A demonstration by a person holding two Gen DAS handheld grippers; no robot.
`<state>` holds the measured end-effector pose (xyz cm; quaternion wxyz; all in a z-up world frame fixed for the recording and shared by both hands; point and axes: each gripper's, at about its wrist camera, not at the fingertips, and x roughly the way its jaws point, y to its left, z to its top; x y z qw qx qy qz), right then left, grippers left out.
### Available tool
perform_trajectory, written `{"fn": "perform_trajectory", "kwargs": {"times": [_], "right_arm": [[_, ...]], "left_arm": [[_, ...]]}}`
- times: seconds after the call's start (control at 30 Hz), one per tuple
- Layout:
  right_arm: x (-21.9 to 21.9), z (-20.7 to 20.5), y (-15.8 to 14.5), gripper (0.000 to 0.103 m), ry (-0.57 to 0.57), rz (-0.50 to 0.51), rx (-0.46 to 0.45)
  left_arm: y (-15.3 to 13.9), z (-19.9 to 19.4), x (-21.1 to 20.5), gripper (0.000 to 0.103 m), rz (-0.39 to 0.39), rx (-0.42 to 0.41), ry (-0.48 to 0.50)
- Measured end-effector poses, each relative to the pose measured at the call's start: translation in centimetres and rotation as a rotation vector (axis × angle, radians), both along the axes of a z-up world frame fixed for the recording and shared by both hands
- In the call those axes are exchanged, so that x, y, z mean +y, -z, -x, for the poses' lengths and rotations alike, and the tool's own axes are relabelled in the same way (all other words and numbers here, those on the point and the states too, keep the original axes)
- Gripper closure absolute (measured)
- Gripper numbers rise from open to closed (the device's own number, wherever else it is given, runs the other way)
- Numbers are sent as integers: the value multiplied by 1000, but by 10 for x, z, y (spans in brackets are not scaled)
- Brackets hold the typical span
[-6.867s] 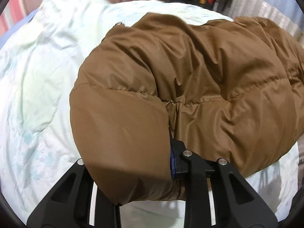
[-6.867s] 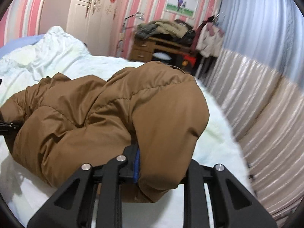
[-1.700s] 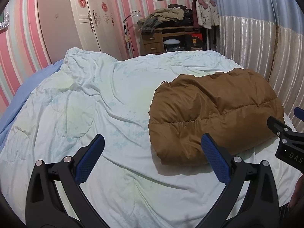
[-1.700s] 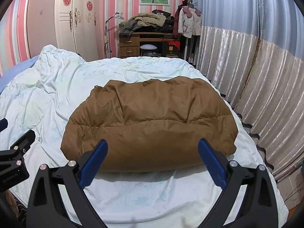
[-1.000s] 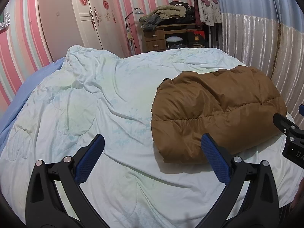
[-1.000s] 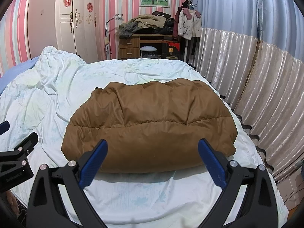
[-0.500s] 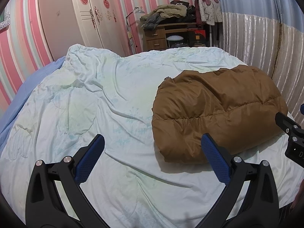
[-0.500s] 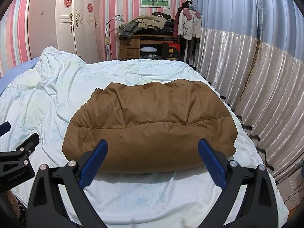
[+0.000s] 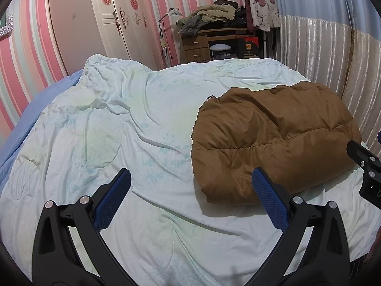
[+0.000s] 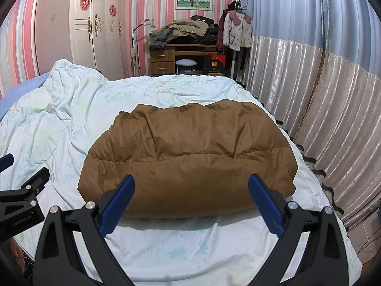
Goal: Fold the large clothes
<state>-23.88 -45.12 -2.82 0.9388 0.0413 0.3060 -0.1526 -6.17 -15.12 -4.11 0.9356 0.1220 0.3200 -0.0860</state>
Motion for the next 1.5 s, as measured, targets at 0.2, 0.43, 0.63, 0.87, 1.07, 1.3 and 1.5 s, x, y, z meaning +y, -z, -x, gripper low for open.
{"fn": "perform_trajectory", "kwargs": {"times": [0.2,0.43,0.63,0.87,1.07,1.3,1.5], "right_arm": [[0,0,0,7,0,0,0],[-1,-1,0,7,0,0,0],[0,0,0,7,-1,1,0],[0,0,0,7,0,1,0],[0,-1,-1,7,-1,1,0],[1,0,0,7,0,1,0],[0,-1,0,7,0,3,1]], "left_arm": [[1,0,0,3,-2,4,-6],[2,-1,0,3,-4,7,-7],[2,-1,0,3,-5,7,-7],[2,-2,1,3,-3,10,-11],[2,-2,1,3,-4,10,-10],[2,-2,1,3,-5,11,-11],[4,-5,3,3,-3,30,-31]]}}
